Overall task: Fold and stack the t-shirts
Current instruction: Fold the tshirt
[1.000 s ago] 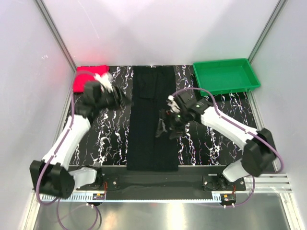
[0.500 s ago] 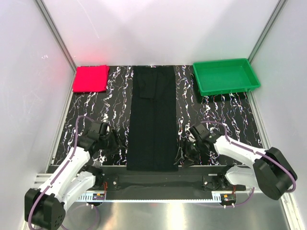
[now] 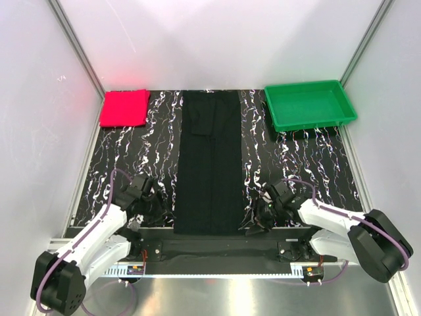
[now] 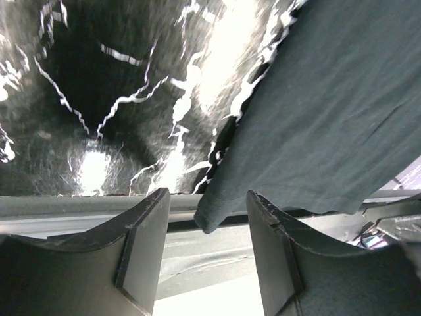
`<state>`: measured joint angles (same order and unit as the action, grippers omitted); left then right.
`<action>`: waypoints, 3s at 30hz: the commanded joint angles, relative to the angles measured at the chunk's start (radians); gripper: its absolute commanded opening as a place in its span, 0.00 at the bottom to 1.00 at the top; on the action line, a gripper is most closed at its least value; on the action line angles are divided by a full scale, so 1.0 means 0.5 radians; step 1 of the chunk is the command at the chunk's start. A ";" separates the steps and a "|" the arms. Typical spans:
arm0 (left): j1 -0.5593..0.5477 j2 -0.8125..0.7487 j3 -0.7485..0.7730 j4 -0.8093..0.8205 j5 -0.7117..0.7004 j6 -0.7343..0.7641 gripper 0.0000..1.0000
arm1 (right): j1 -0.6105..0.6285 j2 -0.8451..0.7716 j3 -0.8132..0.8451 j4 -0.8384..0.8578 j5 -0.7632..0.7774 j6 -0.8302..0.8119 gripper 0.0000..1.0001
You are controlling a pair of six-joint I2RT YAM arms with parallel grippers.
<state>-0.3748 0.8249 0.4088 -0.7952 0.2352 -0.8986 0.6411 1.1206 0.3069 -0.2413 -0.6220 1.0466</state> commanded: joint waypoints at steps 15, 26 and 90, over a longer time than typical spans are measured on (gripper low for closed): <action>-0.128 -0.122 -0.103 0.029 0.054 -0.148 0.60 | -0.006 0.106 -0.074 0.185 0.124 0.061 0.50; -0.158 -0.156 -0.225 0.148 0.165 -0.200 0.56 | -0.006 0.256 -0.031 0.372 0.109 0.036 0.50; 0.415 1.991 1.974 0.624 0.352 0.318 0.00 | -0.849 1.885 2.655 -0.787 -0.109 -0.933 0.00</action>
<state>-0.1783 1.7943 1.3239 -0.5289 0.3508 -0.7563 0.2333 2.0197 1.5120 -0.5602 -0.6247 0.6308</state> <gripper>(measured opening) 0.022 0.017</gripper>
